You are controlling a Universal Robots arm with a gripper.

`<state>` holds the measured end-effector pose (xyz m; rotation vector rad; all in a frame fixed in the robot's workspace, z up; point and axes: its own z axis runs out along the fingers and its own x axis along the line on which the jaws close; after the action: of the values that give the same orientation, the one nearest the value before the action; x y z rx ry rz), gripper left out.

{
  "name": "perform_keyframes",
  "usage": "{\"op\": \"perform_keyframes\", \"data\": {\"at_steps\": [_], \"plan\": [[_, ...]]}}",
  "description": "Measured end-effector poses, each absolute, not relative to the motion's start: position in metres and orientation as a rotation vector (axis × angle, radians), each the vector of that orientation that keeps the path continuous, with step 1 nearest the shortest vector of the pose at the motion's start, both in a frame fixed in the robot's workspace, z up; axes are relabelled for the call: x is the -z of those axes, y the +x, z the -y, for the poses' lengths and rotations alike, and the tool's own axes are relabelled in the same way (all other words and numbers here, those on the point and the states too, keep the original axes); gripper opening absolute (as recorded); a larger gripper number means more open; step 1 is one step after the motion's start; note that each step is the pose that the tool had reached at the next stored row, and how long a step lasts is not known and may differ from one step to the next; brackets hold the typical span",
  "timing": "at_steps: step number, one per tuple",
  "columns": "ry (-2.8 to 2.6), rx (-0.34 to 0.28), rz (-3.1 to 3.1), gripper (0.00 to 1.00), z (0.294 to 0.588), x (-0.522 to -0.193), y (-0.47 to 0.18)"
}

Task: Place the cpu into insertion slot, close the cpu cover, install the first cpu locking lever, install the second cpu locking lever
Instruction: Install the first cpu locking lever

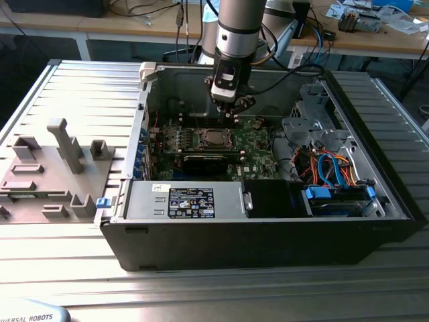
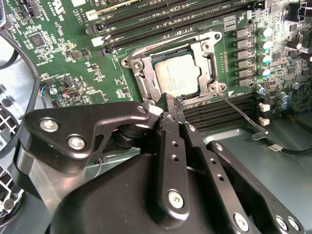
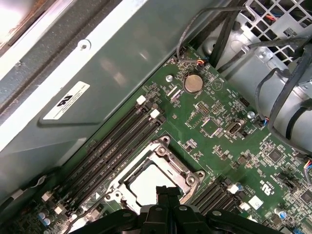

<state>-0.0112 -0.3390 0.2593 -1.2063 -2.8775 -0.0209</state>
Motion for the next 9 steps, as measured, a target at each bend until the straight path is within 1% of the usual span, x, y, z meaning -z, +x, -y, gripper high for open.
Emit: {"op": "perform_keyframes", "data": {"at_steps": [9], "plan": [[-1.188, 0.021, 2.885, 0.11, 0.3390, -0.2593, -0.0112]]}}
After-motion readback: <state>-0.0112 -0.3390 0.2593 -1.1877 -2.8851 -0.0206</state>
